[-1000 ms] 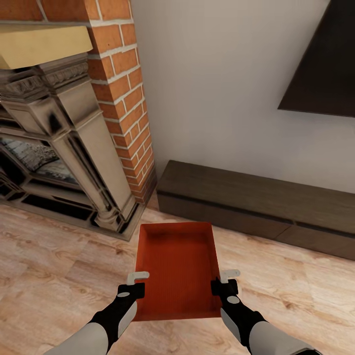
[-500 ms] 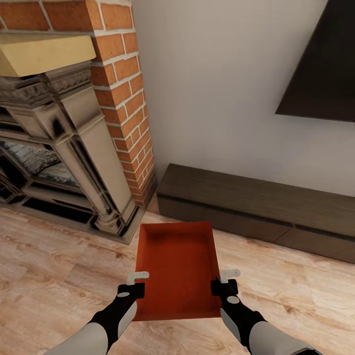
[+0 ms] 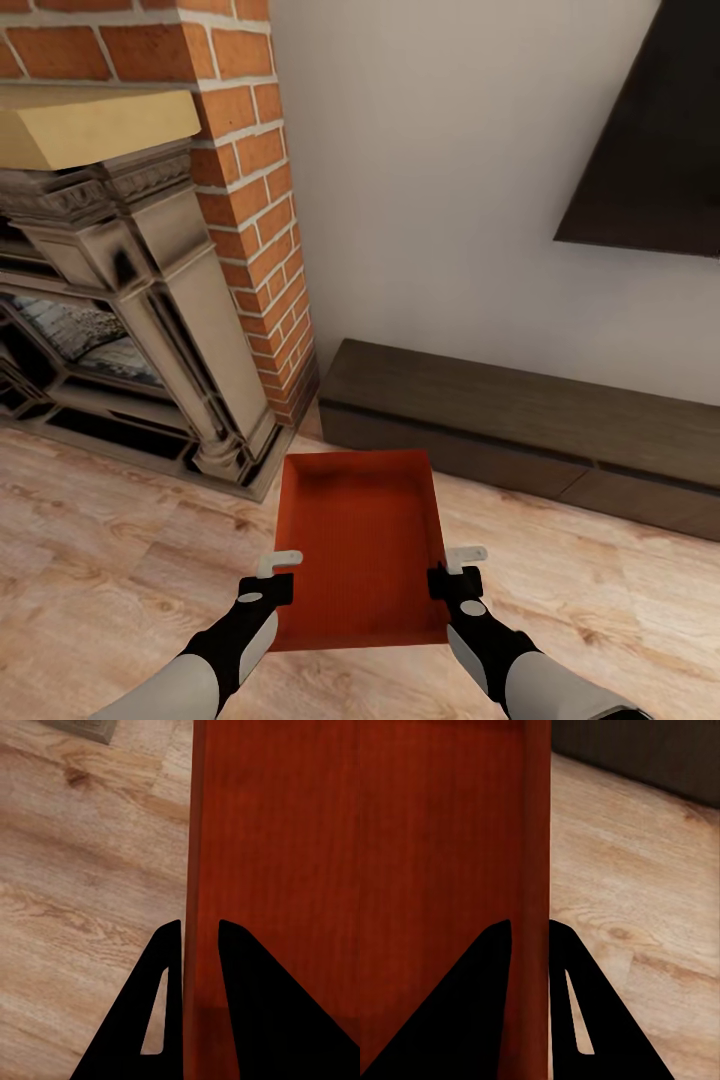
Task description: Move the two storage containers from the living room to the garage. In the garage, place one container on the floor and stack the other container on top of it (either order is fine).
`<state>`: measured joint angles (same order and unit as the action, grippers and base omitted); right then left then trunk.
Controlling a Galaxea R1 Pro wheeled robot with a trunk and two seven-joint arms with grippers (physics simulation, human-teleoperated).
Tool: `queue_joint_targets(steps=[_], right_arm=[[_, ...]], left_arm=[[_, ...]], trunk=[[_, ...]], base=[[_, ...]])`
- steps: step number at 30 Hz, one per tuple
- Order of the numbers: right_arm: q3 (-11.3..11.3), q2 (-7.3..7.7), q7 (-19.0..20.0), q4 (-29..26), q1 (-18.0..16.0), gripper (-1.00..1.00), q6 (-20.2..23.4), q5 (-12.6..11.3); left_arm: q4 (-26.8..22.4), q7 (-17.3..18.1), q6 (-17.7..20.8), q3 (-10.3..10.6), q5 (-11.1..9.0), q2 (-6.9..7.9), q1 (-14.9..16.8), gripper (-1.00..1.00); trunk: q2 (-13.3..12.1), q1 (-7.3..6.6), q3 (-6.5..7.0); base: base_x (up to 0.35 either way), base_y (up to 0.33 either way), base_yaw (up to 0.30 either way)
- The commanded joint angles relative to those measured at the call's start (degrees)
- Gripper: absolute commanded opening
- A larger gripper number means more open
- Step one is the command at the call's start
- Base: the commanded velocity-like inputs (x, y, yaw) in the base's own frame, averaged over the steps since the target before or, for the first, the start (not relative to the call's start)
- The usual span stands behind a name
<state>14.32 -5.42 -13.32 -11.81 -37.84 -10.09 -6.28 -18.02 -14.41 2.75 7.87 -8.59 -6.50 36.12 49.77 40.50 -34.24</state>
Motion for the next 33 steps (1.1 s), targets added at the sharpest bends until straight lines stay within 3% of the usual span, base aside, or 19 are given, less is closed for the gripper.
queue_joint_targets(steps=[1,33], right_arm=[[-1.0,-0.82,-0.1,0.0,0.0,-1.0,-0.2,-0.6],[-1.0,-0.82,-0.1,0.0,0.0,-1.0,-0.2,-0.6]], left_arm=[[-0.2,-0.7,0.3,-0.9,0.4,0.0,0.0,-1.0],[-0.2,-0.6,0.3,-0.9,0.3,0.25,0.0,-1.0]], trunk=[[0.0,0.01,0.05],[0.0,0.01,2.98]], base=[[0.0,0.0,0.0],[0.0,0.0,0.0]])
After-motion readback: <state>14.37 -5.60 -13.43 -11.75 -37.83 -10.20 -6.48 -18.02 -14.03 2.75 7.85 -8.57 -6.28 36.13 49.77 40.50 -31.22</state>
